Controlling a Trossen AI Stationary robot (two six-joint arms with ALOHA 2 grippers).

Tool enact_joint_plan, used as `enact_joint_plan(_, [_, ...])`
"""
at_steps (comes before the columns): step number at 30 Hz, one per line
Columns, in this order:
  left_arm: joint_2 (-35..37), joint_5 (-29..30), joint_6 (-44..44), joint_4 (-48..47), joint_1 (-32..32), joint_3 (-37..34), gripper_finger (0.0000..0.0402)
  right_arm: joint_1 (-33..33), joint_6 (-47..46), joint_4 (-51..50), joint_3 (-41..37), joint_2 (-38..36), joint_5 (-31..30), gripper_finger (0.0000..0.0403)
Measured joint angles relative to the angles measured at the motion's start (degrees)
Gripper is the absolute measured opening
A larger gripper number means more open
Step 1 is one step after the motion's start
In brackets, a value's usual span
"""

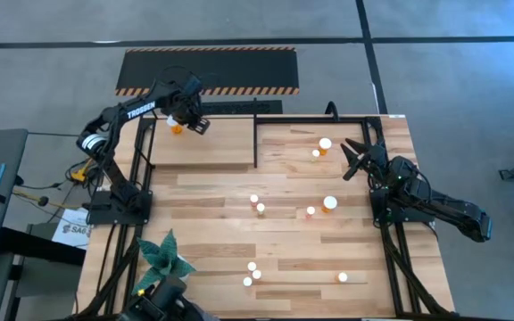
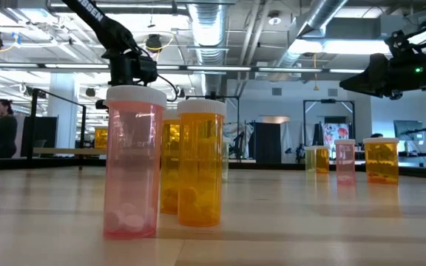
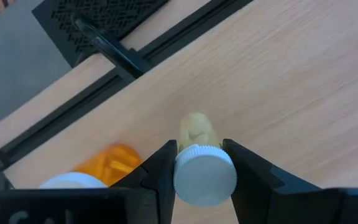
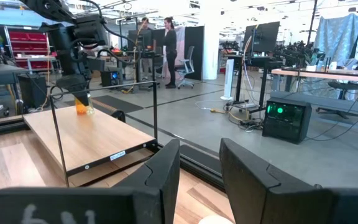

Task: Pick and place medicine bottles onto shelf by color
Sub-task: Put the left yellow pill bottle on the shelf

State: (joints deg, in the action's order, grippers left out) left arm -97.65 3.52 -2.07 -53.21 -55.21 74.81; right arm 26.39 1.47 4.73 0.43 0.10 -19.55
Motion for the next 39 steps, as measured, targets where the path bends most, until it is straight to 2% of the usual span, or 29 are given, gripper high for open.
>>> enact_joint_plan(26, [0.00, 1.41, 8.07, 0.05, -0.89, -0.04, 0.0110, -0.02, -0.01, 0.00, 0.02, -0.01, 0.00, 0.0137])
enact_joint_plan(39, [0.00, 2.01, -0.77, -0.43, -0.32, -0.07, 0.0110, -0.02, 0.00, 0.00, 0.02, -0.01, 0.00, 0.0137])
